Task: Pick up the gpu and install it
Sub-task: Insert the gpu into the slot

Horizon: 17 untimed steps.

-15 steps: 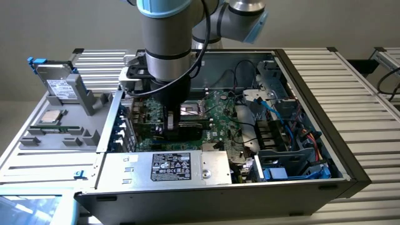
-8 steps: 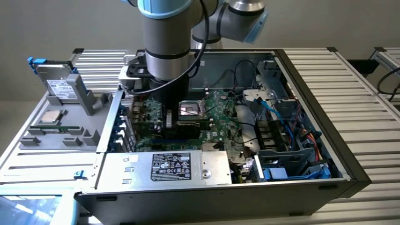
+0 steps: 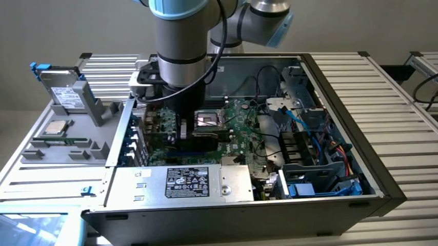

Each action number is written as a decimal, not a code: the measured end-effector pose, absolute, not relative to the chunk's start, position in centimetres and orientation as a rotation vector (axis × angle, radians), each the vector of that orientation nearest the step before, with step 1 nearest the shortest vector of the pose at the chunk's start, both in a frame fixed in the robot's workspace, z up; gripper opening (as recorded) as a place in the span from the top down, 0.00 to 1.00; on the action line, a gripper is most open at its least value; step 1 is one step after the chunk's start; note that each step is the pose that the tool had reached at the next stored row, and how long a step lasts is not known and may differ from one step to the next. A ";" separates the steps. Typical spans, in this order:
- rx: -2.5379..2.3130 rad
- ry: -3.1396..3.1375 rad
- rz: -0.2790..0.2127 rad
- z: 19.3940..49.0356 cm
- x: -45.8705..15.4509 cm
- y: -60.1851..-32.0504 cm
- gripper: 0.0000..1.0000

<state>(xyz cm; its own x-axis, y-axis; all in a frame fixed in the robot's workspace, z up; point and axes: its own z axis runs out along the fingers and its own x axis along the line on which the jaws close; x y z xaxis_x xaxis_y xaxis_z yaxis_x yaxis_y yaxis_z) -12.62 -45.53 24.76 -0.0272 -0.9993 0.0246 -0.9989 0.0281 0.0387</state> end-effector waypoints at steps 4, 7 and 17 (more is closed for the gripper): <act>2.159 -2.220 -0.016 24.7 -12.8 -45.3 0.72; 2.159 -2.220 -0.016 24.7 -13.0 -45.3 0.72; 2.159 -2.219 -0.016 24.7 -13.0 -45.2 0.72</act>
